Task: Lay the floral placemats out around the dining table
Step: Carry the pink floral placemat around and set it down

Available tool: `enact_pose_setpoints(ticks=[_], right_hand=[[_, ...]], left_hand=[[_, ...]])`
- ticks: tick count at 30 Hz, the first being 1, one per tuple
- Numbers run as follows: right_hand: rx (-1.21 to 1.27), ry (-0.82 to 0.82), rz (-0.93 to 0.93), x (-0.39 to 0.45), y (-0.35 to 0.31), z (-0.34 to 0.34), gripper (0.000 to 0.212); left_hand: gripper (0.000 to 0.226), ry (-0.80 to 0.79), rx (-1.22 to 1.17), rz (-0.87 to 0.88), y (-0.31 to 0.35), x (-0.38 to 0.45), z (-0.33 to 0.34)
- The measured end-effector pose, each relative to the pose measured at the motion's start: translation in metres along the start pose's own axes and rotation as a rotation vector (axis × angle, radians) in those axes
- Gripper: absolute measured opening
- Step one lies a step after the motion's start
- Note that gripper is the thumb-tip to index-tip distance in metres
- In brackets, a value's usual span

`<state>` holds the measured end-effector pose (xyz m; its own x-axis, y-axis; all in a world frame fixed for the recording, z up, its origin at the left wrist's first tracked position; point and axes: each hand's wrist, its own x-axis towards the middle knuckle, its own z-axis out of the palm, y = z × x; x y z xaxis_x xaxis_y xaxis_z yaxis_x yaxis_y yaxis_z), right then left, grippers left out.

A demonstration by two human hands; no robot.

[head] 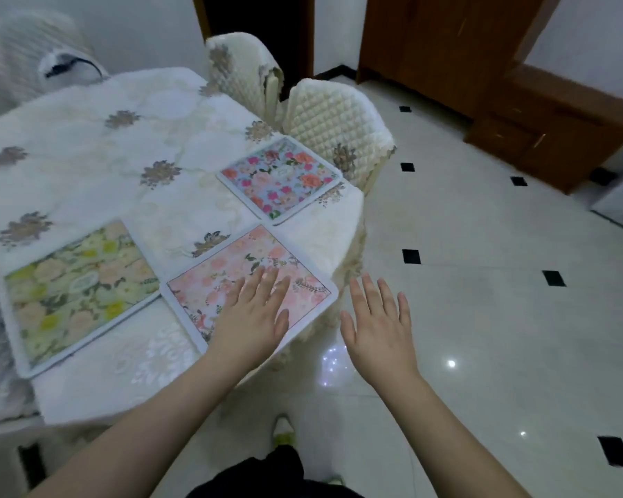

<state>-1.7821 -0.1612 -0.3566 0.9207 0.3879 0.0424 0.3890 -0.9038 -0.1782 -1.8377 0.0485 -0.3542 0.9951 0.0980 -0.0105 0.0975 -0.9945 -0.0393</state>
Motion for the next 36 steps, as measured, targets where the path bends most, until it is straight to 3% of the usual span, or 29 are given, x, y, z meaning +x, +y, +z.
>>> enact_pose_setpoints(ticks=[11, 18, 25, 29, 36], right_hand=[[-0.076, -0.111, -0.283, 0.085, -0.053, 0.033, 0.060], [-0.071, -0.182, -0.389, 0.131, -0.073, 0.051, 0.065], [-0.028, -0.276, -0.535, 0.174, -0.073, 0.090, 0.060], [-0.025, -0.344, -0.641, 0.198, -0.067, 0.101, 0.063], [-0.046, -0.402, -0.727, 0.225, -0.052, 0.122, 0.064]], left_hand=[[0.059, -0.040, -0.055, -0.243, -0.074, 0.007, 0.031], [0.057, -0.048, -0.076, -0.286, -0.096, 0.021, 0.044], [0.067, -0.115, -0.073, -0.413, -0.097, 0.020, 0.063], [0.059, -0.130, -0.059, -0.544, -0.082, 0.030, 0.070], [0.066, -0.169, -0.173, -0.813, -0.063, 0.035, 0.095]])
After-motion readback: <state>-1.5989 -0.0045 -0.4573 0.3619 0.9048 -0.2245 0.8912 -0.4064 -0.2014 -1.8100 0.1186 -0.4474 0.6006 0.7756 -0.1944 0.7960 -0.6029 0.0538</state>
